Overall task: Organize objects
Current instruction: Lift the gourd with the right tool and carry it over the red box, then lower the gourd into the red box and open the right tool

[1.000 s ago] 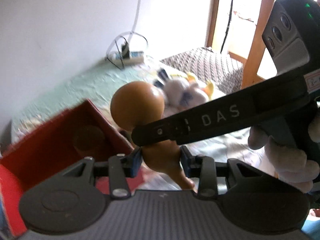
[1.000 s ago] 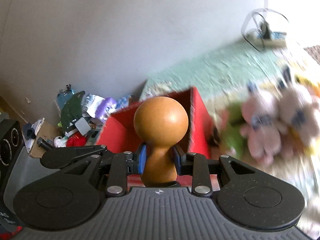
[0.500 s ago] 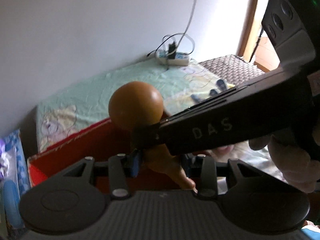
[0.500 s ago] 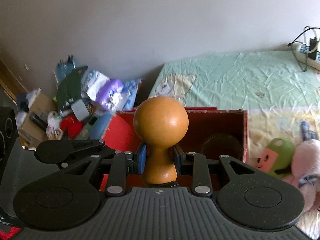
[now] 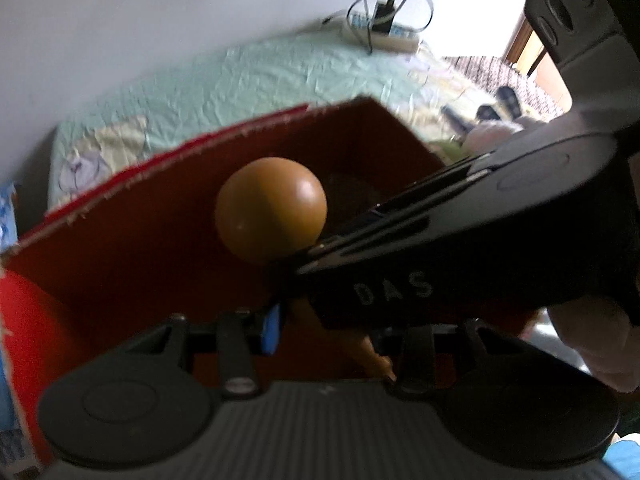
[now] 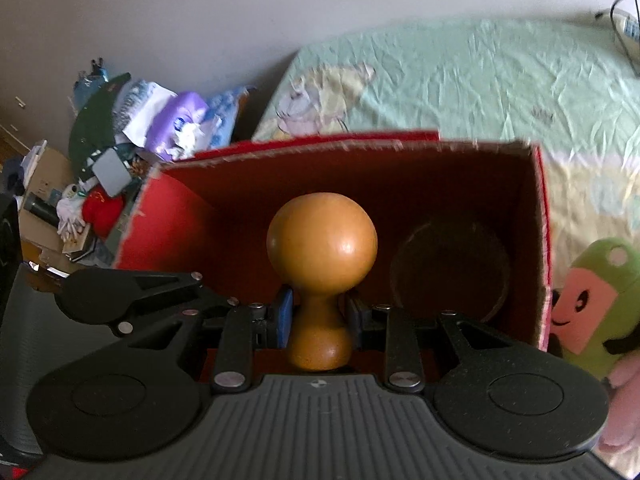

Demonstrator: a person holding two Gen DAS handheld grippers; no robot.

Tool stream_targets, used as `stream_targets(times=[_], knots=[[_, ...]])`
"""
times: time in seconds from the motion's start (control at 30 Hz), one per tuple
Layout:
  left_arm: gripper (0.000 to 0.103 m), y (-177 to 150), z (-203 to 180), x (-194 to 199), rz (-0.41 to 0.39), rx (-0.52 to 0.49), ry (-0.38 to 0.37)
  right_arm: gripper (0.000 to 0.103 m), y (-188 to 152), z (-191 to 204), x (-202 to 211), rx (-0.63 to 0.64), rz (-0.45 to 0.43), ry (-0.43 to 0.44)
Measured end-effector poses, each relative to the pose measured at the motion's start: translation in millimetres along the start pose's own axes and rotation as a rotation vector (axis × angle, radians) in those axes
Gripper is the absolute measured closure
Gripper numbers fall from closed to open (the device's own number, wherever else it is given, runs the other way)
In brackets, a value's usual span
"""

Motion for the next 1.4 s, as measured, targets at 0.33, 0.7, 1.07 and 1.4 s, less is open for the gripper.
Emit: stream_targets(times=[0.33, 0.7, 1.07, 1.4], knots=[[0.043, -3.3, 0.1, -22.1, 0.109, -0.008, 0.002, 0.073, -10.1, -8.5, -14.5, 0.01, 0.097, -0.063], [0.03, -10.8, 2.5, -13.1, 0.097, -0.072, 0.058, 0.073, -21.7, -13.9, -18.6, -0.01, 0.181, -0.107], [0.036, -23.4, 36.8, -8.8, 0.106, 0.011, 0.18, 0.073, -20.1, -13.6, -7.8, -0.022, 0.157, -0.145], [0.036, -26.5, 70.0, -12.2, 0.123, 0.072, 0.394, 0.079, -10.0, -1.1, 13.3, -0.059, 0.047, -0.016]])
Point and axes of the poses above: each gripper's, at about its wrist camera, not at the fingertips, and x roughly against the way its jaws point, z to its left, y to its top, the point moved 7 cm from there along -x, roughly the way its jaws point, and after that the axes turned 12 degrees about y, right-handed, at the moved point
